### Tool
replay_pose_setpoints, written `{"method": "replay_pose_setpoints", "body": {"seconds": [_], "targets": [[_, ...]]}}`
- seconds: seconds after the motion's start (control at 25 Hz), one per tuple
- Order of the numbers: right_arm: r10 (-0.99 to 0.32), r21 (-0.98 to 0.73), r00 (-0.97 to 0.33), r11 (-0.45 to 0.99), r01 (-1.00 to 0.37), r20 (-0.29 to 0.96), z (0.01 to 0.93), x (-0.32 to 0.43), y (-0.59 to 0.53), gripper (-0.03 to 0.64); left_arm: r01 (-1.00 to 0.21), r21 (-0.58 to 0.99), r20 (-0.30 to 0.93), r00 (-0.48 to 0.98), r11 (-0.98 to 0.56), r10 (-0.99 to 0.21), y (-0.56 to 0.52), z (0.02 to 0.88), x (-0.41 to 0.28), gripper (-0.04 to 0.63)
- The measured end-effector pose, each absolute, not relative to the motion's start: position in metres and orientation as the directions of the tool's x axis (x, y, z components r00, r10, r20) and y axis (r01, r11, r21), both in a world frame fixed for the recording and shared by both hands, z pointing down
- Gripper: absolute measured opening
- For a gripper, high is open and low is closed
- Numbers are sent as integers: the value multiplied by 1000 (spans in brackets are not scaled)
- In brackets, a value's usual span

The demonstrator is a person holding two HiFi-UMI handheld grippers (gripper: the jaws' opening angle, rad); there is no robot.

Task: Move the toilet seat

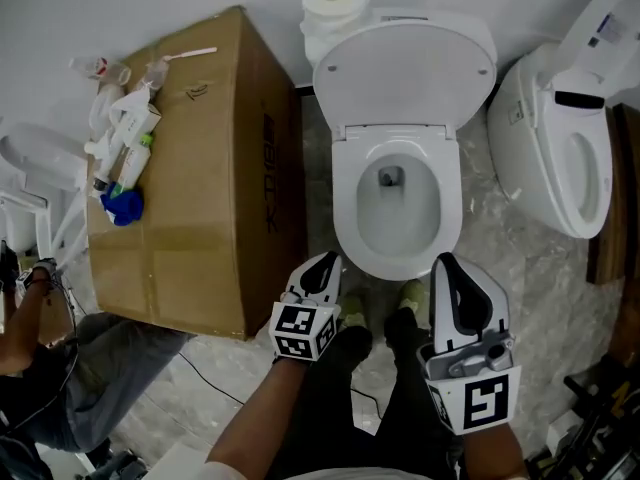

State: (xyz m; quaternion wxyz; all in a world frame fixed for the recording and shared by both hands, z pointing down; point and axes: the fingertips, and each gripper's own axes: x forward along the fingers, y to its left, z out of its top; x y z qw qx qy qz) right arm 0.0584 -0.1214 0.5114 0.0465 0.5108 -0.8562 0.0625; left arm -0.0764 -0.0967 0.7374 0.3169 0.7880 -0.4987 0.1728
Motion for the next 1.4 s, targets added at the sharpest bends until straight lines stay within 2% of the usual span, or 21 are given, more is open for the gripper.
{"method": "replay_pose_setpoints", "body": {"seconds": [0.08,0.16,0.28,0.52,0.76,1.04,1.4], "targets": [[-866,-64,-477,473,-879,153,532,55,-122,12,-892,373,620,444,-255,-647,-94,778,-79,19],[-861,-71,-482,477,-876,163,552,52,-123,14,-882,430,647,450,-193,-615,-91,815,-83,63],[-853,-76,-493,488,-870,171,577,47,-124,12,-858,501,666,464,-111,-584,-89,858,-86,89],[-844,-99,-501,491,-866,193,611,40,-130,12,-831,556,688,469,-13,-554,-87,917,-91,114],[-847,-121,-490,475,-871,205,630,34,-136,12,-743,657,673,501,128,-544,-83,961,-95,143],[-845,-111,-482,469,-876,231,641,37,-133,12,-659,733,629,566,165,-533,-77,981,-79,153],[-850,-97,-461,451,-887,256,645,51,-128,12,-690,711,653,575,136,-493,-73,980,-66,135]]}}
